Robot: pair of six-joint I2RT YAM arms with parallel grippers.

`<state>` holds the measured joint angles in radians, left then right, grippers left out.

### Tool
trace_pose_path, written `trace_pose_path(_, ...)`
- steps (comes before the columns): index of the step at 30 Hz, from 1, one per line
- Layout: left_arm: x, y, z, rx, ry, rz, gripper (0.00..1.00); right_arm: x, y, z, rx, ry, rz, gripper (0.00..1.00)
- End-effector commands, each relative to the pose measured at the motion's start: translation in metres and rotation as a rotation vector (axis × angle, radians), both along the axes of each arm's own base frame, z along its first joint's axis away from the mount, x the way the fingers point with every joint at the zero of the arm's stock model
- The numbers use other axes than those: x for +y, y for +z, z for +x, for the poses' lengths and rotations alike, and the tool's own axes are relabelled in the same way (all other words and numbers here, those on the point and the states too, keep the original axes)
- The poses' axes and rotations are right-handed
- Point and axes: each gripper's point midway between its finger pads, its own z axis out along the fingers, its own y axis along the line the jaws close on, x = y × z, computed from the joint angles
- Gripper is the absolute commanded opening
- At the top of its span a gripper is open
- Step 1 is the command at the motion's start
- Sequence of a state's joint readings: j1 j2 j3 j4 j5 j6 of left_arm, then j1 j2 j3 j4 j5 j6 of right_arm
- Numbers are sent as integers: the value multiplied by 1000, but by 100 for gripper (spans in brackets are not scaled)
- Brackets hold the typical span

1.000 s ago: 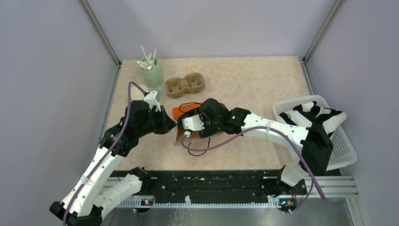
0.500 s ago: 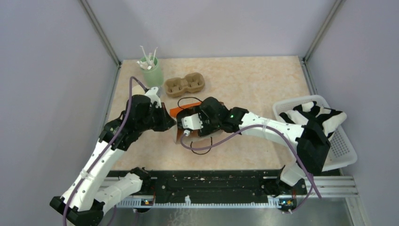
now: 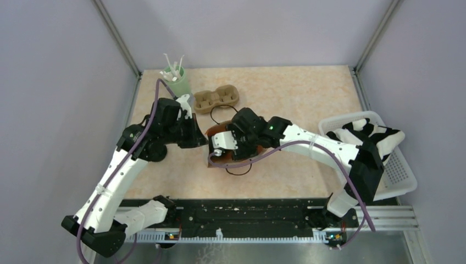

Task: Pack the takeout coffee

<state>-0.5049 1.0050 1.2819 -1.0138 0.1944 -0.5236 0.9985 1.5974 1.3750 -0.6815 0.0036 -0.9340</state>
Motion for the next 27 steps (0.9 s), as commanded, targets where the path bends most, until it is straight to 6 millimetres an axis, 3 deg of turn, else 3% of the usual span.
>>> trace_pose_path(1, -8, 22, -9, 42, -39, -43, 0, -4, 6, -26, 150, -17, 13, 40)
trace_pose_path(8, -1, 24, -4, 124, -1, 8, 0, -4, -16, -52, 309, -60, -44, 40)
trace_pose_path(14, 20, 17, 25, 132, 95, 54, 0, -9, -45, -60, 389, -123, -129, 41)
trace_pose_path(21, 25, 7, 49, 80, 116, 64, 0, -20, -88, -65, 452, -198, -226, 40)
trace_pose_path(27, 29, -3, 51, 75, 117, 84, 0, -33, -125, -78, 499, -236, -313, 39)
